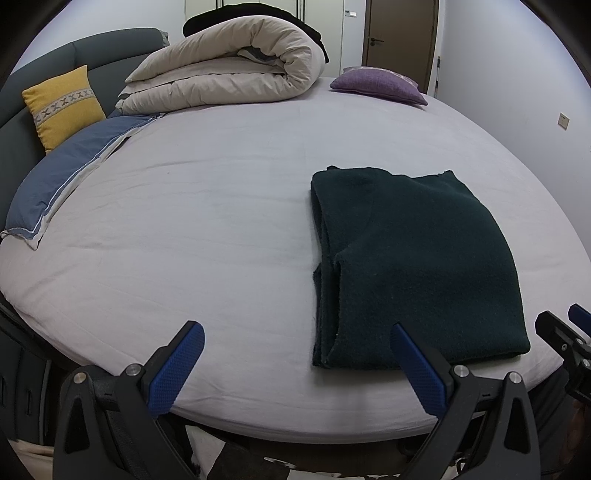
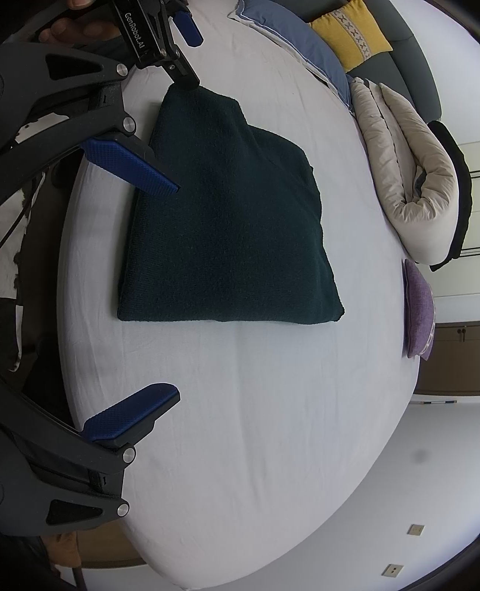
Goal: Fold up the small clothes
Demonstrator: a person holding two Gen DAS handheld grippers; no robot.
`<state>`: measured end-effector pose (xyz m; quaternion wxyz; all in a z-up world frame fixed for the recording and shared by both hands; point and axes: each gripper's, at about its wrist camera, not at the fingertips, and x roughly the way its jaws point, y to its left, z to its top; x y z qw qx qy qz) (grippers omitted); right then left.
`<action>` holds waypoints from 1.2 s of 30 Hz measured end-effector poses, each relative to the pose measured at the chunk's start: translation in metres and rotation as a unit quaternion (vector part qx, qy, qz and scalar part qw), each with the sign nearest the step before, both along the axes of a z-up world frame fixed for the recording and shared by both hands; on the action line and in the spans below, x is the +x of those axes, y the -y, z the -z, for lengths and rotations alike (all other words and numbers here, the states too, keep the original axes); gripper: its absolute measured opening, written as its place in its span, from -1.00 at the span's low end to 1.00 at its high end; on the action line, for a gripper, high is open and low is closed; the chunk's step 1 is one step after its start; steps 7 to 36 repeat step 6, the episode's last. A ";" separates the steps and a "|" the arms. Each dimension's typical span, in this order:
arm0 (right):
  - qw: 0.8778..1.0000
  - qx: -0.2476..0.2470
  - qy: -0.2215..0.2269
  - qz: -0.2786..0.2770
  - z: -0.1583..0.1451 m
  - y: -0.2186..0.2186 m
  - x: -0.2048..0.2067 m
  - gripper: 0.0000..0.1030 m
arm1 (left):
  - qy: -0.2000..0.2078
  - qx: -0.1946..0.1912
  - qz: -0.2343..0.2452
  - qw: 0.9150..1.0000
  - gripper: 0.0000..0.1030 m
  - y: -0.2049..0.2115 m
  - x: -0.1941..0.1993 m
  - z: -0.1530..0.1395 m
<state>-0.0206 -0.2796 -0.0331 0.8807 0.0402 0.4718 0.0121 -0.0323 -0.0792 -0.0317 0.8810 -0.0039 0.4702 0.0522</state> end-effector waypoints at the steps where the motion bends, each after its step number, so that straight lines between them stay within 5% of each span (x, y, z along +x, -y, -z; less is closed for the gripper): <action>1: 1.000 0.000 0.000 0.000 0.000 0.000 0.000 1.00 | 0.002 0.002 0.000 1.000 1.00 0.000 -0.001 0.000; 36: 1.000 0.001 -0.001 0.001 0.000 0.000 0.001 1.00 | 0.007 0.002 0.003 1.000 1.00 0.001 -0.004 -0.001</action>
